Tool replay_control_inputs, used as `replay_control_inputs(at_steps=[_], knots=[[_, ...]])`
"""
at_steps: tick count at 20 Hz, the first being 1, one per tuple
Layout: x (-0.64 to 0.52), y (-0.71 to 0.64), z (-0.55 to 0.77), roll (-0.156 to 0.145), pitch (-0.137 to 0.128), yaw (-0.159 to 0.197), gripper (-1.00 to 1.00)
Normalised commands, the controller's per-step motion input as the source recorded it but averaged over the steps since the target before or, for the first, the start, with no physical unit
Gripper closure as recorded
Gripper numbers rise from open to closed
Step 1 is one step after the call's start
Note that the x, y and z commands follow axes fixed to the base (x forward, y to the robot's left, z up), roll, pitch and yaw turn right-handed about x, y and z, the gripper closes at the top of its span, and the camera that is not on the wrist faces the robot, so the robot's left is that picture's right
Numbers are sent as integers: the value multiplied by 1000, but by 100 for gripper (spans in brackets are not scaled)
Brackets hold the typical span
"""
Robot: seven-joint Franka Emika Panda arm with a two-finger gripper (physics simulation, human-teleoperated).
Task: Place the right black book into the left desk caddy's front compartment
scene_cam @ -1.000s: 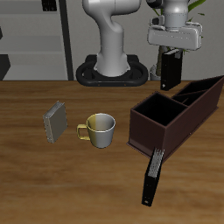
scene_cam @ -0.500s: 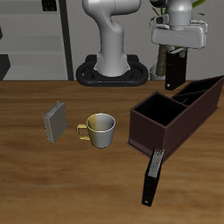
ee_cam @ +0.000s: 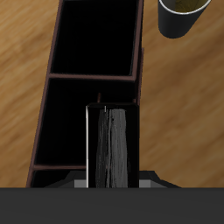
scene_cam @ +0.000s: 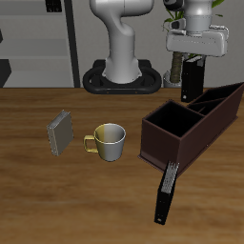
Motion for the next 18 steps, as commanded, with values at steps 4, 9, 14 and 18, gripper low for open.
replay_control_inputs(at_steps=[4,9,14,18], knots=[[182,-66,25,-30,5,-2,100],[84,-42,-47,-18,4,0,100],[38,-41,-141,-4,8,2,100],[129,-83,-118,-24,12,-1,100]])
